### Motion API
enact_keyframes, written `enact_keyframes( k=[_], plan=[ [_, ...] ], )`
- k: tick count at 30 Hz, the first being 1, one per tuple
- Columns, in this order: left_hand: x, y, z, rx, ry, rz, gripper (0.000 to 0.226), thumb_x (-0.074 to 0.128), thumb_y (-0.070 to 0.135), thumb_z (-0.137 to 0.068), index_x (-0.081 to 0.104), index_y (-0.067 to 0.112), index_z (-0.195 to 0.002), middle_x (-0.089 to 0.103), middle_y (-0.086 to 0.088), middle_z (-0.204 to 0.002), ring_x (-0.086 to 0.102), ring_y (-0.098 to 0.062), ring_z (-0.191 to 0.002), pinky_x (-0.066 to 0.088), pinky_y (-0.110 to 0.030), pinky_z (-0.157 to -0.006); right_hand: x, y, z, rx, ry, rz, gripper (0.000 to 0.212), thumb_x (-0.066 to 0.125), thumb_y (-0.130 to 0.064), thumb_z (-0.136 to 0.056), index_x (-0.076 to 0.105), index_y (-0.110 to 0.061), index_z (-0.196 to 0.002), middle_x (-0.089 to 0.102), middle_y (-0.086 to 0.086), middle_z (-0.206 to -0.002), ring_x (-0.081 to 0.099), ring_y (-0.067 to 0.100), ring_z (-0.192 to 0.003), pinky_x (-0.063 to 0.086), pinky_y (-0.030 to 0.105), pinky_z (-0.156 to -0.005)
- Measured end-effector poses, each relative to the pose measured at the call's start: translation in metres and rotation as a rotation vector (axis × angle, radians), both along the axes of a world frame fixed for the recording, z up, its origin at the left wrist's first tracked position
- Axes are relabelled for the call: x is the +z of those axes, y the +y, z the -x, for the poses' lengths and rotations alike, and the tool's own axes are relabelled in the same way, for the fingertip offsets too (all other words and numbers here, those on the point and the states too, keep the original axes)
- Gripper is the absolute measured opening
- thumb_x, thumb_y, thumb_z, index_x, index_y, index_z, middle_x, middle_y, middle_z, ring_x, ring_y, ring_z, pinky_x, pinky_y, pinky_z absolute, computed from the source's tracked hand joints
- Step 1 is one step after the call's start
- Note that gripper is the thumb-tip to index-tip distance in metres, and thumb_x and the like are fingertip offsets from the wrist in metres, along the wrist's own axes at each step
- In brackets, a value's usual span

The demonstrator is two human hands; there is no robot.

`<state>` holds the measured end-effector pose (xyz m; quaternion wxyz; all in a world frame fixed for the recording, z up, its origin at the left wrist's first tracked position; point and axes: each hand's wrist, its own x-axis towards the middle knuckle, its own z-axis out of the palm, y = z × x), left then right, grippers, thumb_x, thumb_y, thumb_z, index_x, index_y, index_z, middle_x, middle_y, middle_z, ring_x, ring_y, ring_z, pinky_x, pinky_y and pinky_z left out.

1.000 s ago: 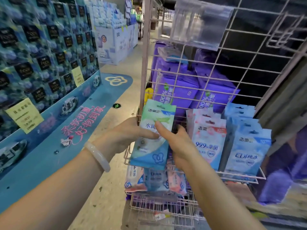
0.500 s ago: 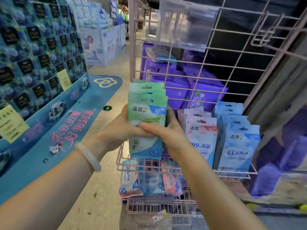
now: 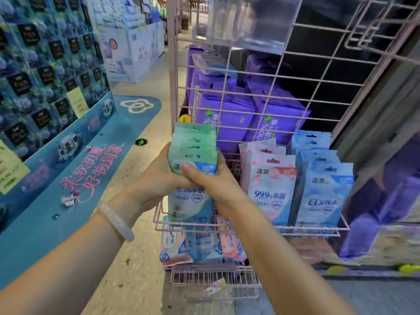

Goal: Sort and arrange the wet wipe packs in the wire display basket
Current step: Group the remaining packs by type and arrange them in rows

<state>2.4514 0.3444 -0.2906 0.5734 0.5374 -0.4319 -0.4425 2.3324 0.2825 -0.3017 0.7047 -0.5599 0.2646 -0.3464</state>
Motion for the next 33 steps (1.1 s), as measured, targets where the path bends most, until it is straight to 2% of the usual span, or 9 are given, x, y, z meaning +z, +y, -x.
enact_keyframes(
  k=[7,11,16,19,21,24,28,31,33],
  plan=[
    [0.007,-0.001,0.008,0.035,-0.005,0.076,0.084,0.070,-0.010,-0.045,0.048,0.004,-0.124,0.070,-0.009,-0.106,0.070,-0.018,-0.092,0.056,-0.026,-0.071,0.010,0.002,-0.002,-0.007,0.002,0.010,0.061,0.073,-0.009,-0.073,0.045,-0.009,-0.128,0.065,0.011,-0.113,0.066,0.016,-0.091,0.056,0.025,-0.079],
    [0.011,0.001,0.001,-0.009,-0.068,0.081,0.072,0.071,-0.012,-0.048,0.058,0.006,-0.116,0.074,-0.002,-0.099,0.070,-0.016,-0.090,0.055,-0.023,-0.070,0.009,0.003,-0.011,-0.066,0.077,-0.001,0.078,0.079,-0.023,-0.063,0.042,-0.013,-0.130,0.064,0.012,-0.120,0.063,0.023,-0.105,0.051,0.041,-0.094],
    [0.013,0.007,0.007,0.076,-0.115,0.007,0.098,0.080,-0.010,-0.039,0.040,-0.001,-0.128,0.061,-0.017,-0.123,0.064,-0.022,-0.105,0.056,-0.035,-0.087,0.015,0.007,0.004,-0.028,0.173,0.025,0.064,0.072,-0.022,-0.077,0.040,-0.009,-0.131,0.060,0.010,-0.125,0.059,0.020,-0.113,0.047,0.038,-0.100],
    [0.005,0.024,0.008,0.360,-0.107,0.101,0.109,0.081,0.007,-0.048,0.024,0.008,-0.141,0.040,-0.006,-0.142,0.041,-0.014,-0.131,0.040,-0.033,-0.107,0.035,0.019,0.033,-0.103,0.247,0.210,0.069,0.072,-0.031,-0.075,0.037,-0.011,-0.132,0.058,-0.004,-0.124,0.055,-0.005,-0.109,0.045,0.021,-0.098],
    [-0.013,0.051,0.014,0.553,-0.113,0.206,0.080,0.078,0.017,-0.060,0.037,0.021,-0.129,0.046,0.007,-0.129,0.045,-0.002,-0.122,0.038,-0.018,-0.102,0.041,0.032,0.069,-0.073,0.201,0.251,0.064,0.068,-0.030,-0.074,0.044,-0.014,-0.131,0.056,-0.001,-0.129,0.054,-0.003,-0.113,0.045,0.018,-0.097],
    [-0.056,0.092,0.028,0.774,-0.013,0.234,0.036,0.069,0.014,-0.075,0.048,0.025,-0.102,0.055,0.009,-0.101,0.056,0.000,-0.092,0.045,-0.012,-0.086,0.019,0.056,0.132,0.160,0.180,0.174,0.027,0.066,-0.026,-0.076,0.068,-0.023,-0.103,0.072,-0.003,-0.106,0.065,0.009,-0.105,0.051,0.018,-0.088],
    [-0.110,0.110,0.052,0.894,0.120,-0.038,0.029,0.060,-0.003,-0.083,0.049,0.023,-0.090,0.053,0.008,-0.087,0.052,0.000,-0.078,0.045,-0.006,-0.070,-0.065,0.063,0.173,0.108,0.515,-0.029,0.015,0.062,-0.010,-0.083,0.067,-0.019,-0.094,0.070,0.003,-0.102,0.065,0.015,-0.098,0.051,0.015,-0.080],
    [-0.133,0.106,0.082,0.785,0.097,-0.165,0.029,0.060,-0.007,-0.081,0.051,0.017,-0.093,0.055,0.005,-0.087,0.052,-0.003,-0.078,0.046,-0.006,-0.068,-0.122,0.051,0.179,-0.052,0.680,-0.137,0.011,0.059,-0.011,-0.087,0.062,-0.017,-0.096,0.066,0.004,-0.098,0.061,0.017,-0.096,0.047,0.019,-0.078],
    [-0.143,0.099,0.106,0.664,0.050,-0.198,0.031,0.062,-0.008,-0.080,0.052,0.019,-0.091,0.058,0.005,-0.088,0.054,-0.004,-0.079,0.045,-0.003,-0.065,-0.144,0.039,0.172,-0.135,0.693,-0.095,0.007,0.064,-0.016,-0.084,0.062,-0.022,-0.086,0.066,0.004,-0.091,0.063,0.007,-0.080,0.049,0.011,-0.068]
  ],
)
